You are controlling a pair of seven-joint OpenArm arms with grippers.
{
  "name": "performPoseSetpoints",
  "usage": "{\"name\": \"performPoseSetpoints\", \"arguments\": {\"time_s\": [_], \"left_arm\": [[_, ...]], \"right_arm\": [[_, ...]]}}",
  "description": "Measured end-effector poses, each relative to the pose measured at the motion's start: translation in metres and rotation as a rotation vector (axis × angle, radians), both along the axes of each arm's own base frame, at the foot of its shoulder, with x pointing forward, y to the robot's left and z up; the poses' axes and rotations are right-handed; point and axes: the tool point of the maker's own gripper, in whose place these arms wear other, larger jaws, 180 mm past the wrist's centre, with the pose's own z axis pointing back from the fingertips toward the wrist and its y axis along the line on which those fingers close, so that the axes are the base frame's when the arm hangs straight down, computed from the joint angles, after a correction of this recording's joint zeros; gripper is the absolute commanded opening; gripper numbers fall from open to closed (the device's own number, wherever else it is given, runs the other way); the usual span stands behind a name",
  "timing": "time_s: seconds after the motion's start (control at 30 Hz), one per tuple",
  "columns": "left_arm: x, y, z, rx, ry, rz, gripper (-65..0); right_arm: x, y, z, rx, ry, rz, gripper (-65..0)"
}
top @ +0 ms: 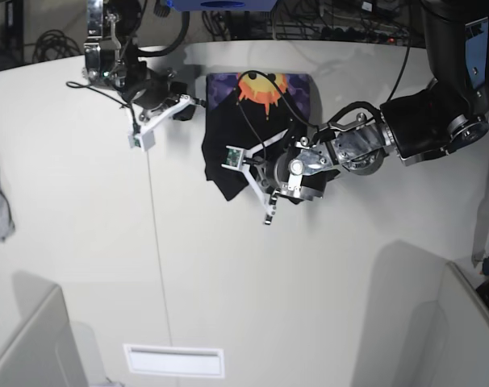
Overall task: Fold the T-shirt properly
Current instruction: 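Smooth the folded shirt flat with the left gripper, sun print showing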
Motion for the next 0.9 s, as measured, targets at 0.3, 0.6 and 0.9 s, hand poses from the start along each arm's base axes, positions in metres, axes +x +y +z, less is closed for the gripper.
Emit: {"name": "performPoseSetpoints", "arguments": {"time_s": [0.3,0.6,0.9], "left_arm": [[0.001,-0.004,0.001,-0.002,-0.004,-0.005,-65.0],[0.014,-0.003,0.009,0.011,-0.050,-0.012,-35.9],[0.071,-0.012,0.065,-0.114,-0.183,0.108,-6.4]], "right_arm": [[0.002,-0.001,0.001,-0.002,-0.007,-0.004,-65.0],[0.002,-0.001,0.001,-0.002,-0.006,-0.004,-65.0],[0.002,-0.001,0.001,-0.002,-0.007,-0.004,-65.0]]}}
